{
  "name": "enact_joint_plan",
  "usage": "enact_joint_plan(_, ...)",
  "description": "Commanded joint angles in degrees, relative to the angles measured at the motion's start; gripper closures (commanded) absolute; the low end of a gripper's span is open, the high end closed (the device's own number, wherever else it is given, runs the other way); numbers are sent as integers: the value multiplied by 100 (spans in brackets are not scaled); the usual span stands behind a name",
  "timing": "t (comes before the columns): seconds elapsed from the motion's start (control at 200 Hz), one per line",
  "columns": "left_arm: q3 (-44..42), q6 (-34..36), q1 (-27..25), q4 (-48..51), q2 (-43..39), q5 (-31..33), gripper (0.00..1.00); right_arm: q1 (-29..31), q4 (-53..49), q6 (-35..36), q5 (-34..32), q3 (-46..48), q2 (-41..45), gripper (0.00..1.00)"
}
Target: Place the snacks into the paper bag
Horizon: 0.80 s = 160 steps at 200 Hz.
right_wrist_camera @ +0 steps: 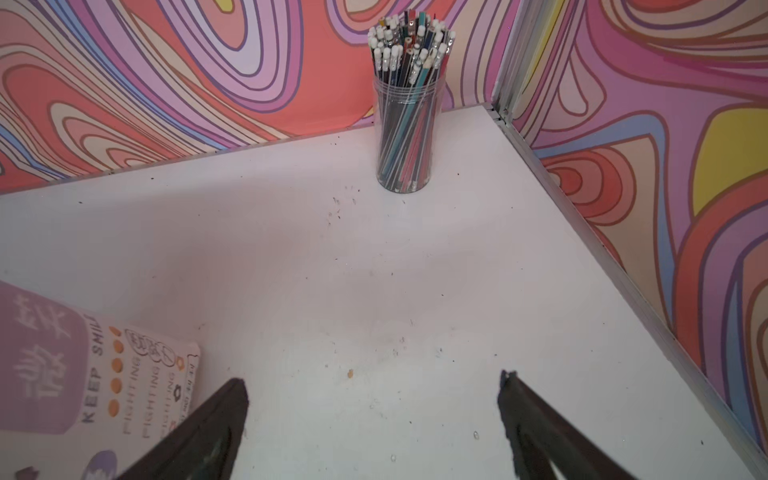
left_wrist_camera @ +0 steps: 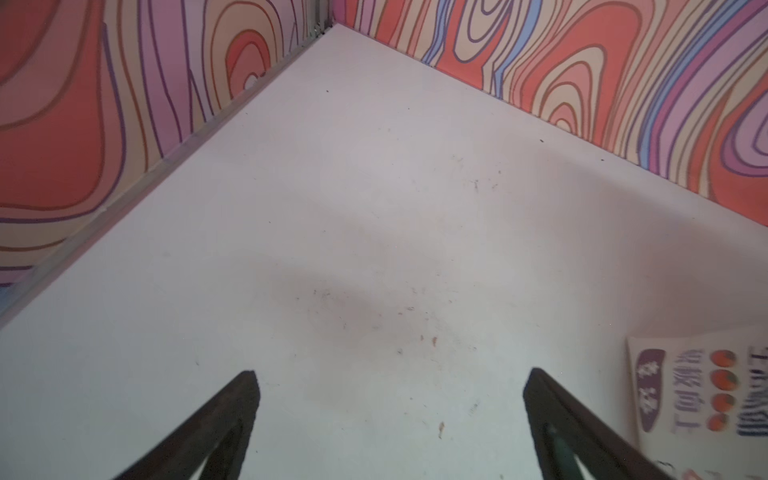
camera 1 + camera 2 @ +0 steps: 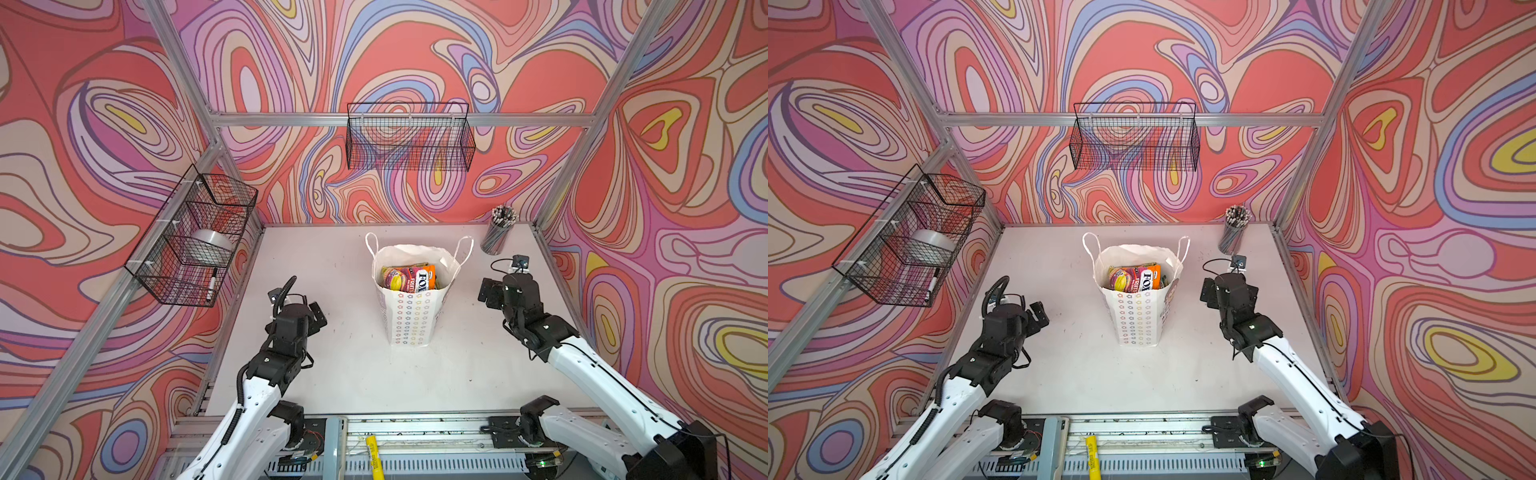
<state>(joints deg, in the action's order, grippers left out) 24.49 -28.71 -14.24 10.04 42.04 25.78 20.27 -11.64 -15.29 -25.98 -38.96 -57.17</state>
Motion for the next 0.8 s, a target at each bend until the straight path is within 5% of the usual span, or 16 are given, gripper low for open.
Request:
enact_joint_plan(0.0, -392, 1123, 13, -1933, 276, 1144, 0, -146, 1897, 841, -90, 541, 10, 2)
enact_joint_plan(0.115, -842, 1773, 42, -3494, 1120, 1524, 0, -479, 2956, 913, -55, 1047, -251, 1)
enact_joint_plan(0.391, -1048, 2907, 350, -7457, 4012, 1221, 0, -1510, 4081, 792, 498, 1465, -1208, 1)
enact_joint_plan(0.521, -834, 2654, 633, -6545, 3955, 244, 0, -1700, 5265, 858, 491, 1854, -1757, 2)
enact_joint_plan(0.601, -947, 2736, 796, -7201, 4222, -65, 0, -1741, 5835, 870, 458, 1979, -2185, 2)
enact_joint_plan(0.691, -589, 2626, 931, -6174, 4089, -671, 0, -1747, 6555, 953, 539, 2061, -2664, 2)
enact_joint_plan(0.796, -343, 2710, 1013, -6262, 4667, -981, 0, -1759, 7083, 1049, 703, 1985, -3103, 2)
